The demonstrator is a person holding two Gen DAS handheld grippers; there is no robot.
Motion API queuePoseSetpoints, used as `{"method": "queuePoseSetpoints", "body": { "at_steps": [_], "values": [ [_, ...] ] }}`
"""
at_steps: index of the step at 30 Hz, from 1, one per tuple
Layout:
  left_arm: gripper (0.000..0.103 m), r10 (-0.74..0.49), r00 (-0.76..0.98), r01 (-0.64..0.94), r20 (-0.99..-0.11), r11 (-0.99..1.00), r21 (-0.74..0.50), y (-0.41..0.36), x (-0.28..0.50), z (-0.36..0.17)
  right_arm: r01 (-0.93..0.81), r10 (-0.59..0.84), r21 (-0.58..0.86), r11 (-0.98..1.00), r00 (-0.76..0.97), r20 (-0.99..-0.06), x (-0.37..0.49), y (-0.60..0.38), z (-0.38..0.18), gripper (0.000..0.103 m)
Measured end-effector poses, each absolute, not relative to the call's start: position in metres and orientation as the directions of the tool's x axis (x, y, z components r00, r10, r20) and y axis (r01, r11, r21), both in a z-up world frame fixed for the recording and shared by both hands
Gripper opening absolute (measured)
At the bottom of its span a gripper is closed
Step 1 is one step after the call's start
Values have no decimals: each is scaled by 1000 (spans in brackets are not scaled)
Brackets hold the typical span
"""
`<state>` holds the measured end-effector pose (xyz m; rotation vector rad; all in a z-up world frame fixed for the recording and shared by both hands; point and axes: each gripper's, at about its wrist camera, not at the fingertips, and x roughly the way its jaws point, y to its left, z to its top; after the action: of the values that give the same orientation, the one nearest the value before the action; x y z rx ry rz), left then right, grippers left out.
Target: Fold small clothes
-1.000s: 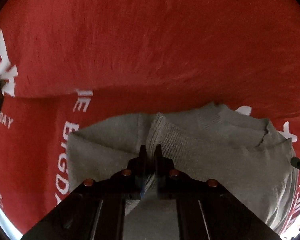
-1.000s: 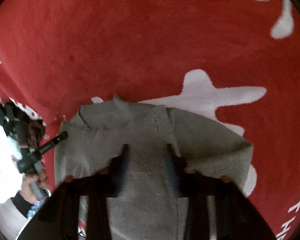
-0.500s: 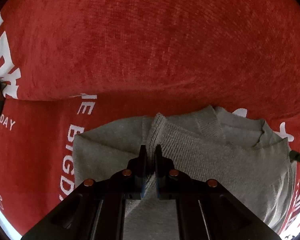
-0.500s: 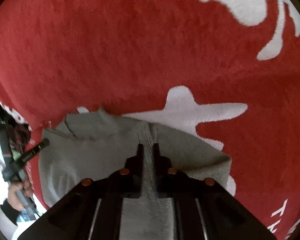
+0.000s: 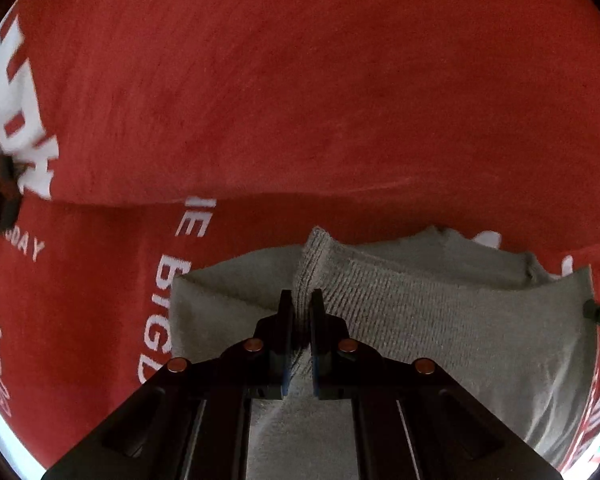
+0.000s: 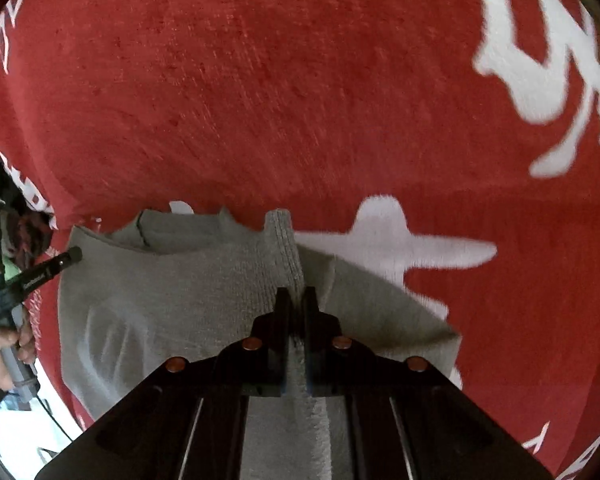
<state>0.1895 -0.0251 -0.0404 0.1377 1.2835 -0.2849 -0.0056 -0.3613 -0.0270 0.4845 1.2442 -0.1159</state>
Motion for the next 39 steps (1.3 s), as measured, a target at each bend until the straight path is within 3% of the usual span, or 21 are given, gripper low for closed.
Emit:
{"method": "queuePoseSetpoints", "body": {
  "at_steps": [3, 5, 7, 11, 17, 20, 25, 27, 28, 29, 39],
  "values": [
    [9, -83, 262, 251, -962, 968, -15, -23, 195, -47, 404, 186, 300, 864, 297, -937, 0, -370, -46, 6],
    [25, -5, 277, 223, -961, 973, 59, -18, 196, -47, 437, 205, 306, 846, 264, -942, -1, -374, -59, 7],
    [35, 53, 305, 191, -951, 975, 116, -6, 197, -42, 476, 201, 314, 822, 273, -941, -7, -381, -55, 16],
    [35, 9, 295, 156, -956, 986, 58, 23, 191, -23, 505, 196, 318, 802, 281, -939, -23, -392, -40, 19],
    [35, -153, 241, 273, -958, 958, -84, 20, 150, 0, 446, 272, 415, 793, 350, -896, -48, -381, -10, 19],
    [35, -209, 173, 313, -962, 938, -148, 3, 128, -12, 417, 311, 436, 797, 334, -890, -59, -356, -11, 19],
    [35, -177, 87, 299, -980, 943, -144, -3, 96, -50, 437, 324, 413, 799, 265, -908, -81, -337, -34, 19],
    [47, -169, 122, 309, -978, 943, -124, 0, 87, -48, 437, 312, 406, 802, 273, -910, -94, -337, -38, 19],
    [66, -147, 124, 305, -981, 947, -103, 3, 85, -49, 436, 301, 395, 808, 271, -915, -98, -338, -38, 19],
    [68, -131, 126, 294, -983, 952, -89, 6, 84, -49, 439, 290, 383, 813, 265, -920, -104, -339, -39, 19],
    [68, -76, 98, 328, -992, 944, -40, 2, 87, -54, 509, 327, 440, 740, 300, -896, -130, -346, -36, 20]
  ]
}}
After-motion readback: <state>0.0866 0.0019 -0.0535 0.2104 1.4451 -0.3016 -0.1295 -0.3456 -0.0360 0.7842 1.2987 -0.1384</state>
